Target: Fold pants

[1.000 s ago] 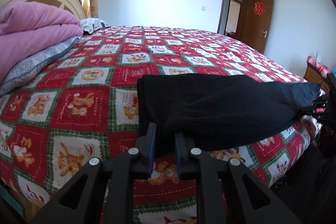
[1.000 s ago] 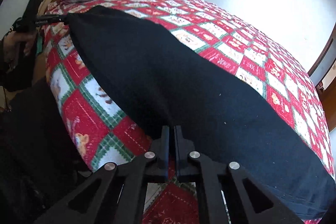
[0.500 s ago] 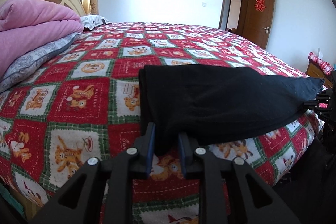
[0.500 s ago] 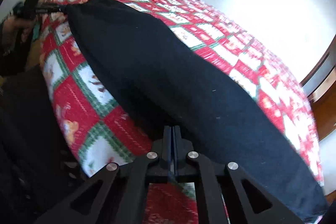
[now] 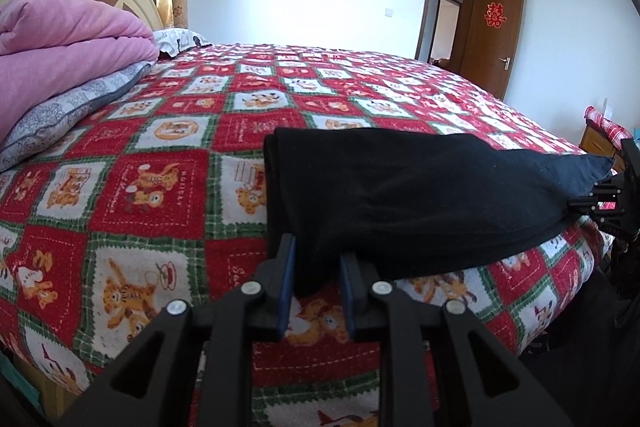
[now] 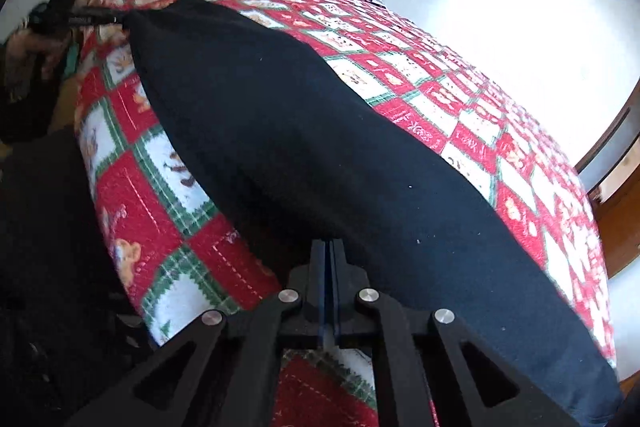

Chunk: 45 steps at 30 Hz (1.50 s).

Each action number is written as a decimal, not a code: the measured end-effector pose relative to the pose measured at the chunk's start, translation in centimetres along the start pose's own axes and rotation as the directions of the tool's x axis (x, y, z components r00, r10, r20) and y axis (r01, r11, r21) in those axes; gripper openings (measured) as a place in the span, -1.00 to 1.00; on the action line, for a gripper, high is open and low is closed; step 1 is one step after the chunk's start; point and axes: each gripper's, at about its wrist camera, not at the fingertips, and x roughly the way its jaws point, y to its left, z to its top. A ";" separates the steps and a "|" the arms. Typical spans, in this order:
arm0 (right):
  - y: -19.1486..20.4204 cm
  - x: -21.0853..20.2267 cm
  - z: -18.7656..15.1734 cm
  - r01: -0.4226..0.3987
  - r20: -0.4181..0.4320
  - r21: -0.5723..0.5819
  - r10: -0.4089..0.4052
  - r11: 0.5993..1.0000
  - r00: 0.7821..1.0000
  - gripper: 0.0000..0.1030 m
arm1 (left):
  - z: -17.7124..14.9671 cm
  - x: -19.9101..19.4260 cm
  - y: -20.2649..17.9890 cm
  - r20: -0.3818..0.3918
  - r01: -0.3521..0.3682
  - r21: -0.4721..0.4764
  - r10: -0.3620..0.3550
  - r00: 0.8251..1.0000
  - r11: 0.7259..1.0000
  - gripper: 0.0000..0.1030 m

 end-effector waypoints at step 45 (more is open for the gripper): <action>-1.6 -3.5 -1.6 -0.014 0.008 0.077 0.014 0.997 1.000 -0.06 | 1.4 -5.6 0.4 0.106 -0.132 -0.011 0.133 0.985 0.991 0.29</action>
